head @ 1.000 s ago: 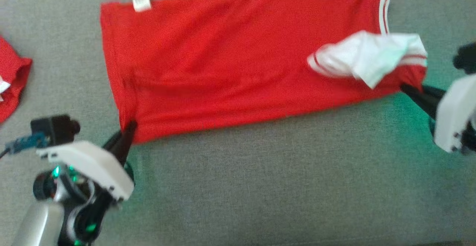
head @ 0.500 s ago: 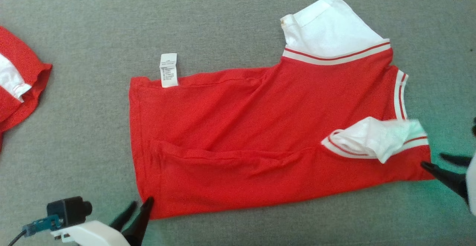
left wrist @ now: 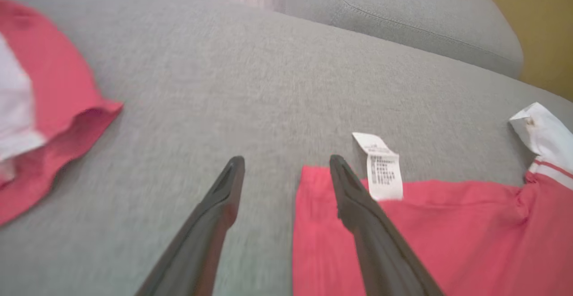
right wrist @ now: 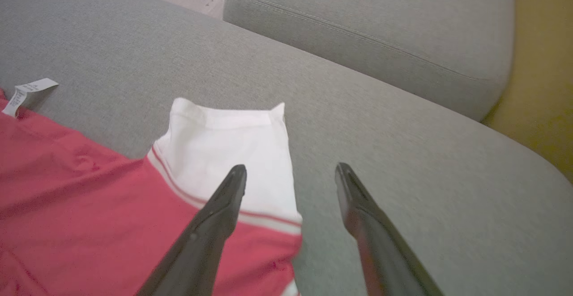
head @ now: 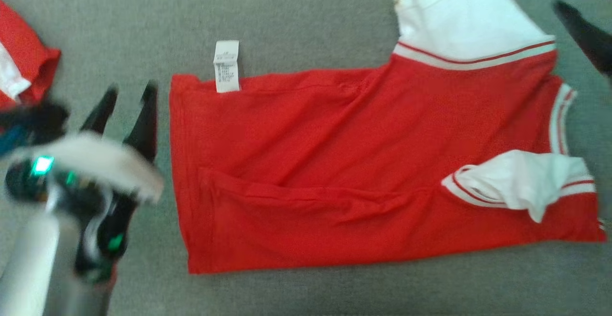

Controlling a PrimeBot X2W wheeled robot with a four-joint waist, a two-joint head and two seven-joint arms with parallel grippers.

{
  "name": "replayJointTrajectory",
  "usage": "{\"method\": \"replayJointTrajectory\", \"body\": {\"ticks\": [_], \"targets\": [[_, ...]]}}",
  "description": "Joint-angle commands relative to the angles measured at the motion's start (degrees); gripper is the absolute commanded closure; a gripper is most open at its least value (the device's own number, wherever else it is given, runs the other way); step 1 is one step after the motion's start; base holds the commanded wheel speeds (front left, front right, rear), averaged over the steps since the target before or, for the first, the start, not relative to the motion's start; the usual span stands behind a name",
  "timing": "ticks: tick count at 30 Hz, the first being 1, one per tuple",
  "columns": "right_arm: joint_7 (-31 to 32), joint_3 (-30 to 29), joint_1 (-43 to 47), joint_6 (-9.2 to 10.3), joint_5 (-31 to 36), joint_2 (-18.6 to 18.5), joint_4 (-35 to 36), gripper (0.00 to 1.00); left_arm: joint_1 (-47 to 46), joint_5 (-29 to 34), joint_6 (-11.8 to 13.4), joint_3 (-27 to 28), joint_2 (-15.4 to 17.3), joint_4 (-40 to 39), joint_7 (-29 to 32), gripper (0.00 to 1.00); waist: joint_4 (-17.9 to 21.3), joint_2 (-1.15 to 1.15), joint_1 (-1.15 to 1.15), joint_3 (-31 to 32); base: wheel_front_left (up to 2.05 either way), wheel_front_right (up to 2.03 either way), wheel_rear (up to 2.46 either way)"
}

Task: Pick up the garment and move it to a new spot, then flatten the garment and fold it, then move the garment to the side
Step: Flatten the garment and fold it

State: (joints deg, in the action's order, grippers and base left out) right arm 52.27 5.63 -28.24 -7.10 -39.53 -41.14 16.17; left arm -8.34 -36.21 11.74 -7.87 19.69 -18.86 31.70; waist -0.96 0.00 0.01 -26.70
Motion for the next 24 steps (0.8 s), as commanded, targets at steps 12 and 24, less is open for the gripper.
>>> {"method": "replayJointTrajectory", "body": {"ticks": [12,24], "targets": [[-4.82,13.15,-19.68,-0.39,12.82,10.57,-24.93,0.0,-20.36,5.25,-2.96,-8.44,-5.23,18.07,-0.27,0.0,-6.9,0.0,-0.01,-7.68,0.0,0.0,0.0],[-8.19,18.05,-23.86,-0.39,11.74,10.48,-32.81,0.0,-20.49,3.4,-4.35,-9.78,-5.31,18.5,1.63,0.0,-6.22,0.0,-0.01,-6.77,0.0,0.0,0.0]]}}
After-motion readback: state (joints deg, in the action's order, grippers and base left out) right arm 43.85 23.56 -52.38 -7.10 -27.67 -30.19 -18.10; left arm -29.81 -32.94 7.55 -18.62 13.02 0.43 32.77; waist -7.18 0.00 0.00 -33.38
